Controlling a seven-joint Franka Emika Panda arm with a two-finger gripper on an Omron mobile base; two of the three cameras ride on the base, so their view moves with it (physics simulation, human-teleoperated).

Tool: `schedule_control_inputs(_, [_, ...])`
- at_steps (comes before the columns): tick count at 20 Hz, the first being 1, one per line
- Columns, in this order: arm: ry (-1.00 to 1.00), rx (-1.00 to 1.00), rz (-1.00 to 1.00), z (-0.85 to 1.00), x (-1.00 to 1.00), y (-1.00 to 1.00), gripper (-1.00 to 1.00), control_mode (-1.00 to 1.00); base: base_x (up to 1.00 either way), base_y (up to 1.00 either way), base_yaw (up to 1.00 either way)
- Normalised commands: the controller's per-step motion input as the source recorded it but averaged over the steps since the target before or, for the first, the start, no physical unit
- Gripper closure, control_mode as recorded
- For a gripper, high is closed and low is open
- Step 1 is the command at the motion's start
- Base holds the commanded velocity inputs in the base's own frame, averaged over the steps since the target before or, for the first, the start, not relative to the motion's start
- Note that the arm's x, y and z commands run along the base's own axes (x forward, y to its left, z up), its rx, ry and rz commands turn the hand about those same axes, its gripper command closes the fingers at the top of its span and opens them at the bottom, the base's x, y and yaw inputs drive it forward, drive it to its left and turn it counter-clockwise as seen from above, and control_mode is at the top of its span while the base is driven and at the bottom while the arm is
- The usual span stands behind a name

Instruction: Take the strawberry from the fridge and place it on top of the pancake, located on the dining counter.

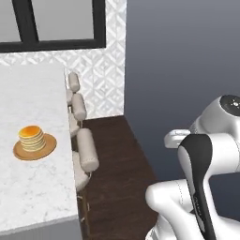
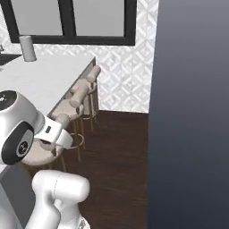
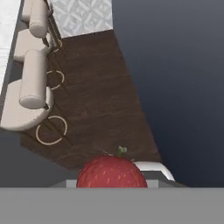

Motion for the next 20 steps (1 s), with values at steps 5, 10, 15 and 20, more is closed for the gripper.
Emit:
schedule_control_inputs(5, [0.0, 0.0, 0.0, 0.0, 0.0, 0.0, 1.0, 1.0, 0.76, -0.51, 0.82])
schedule_control_inputs(10, [0.0, 0.0, 0.0, 0.0, 0.0, 0.0, 1.0, 1.0, 0.62, -0.56, 0.82])
schedule_control_inputs(15, [0.0, 0.0, 0.0, 0.0, 0.0, 0.0, 1.0, 1.0, 0.05, -0.47, 0.91])
schedule_control_inputs(20, [0.0, 0.0, 0.0, 0.0, 0.0, 0.0, 1.0, 1.0, 0.0, -0.66, 0.88])
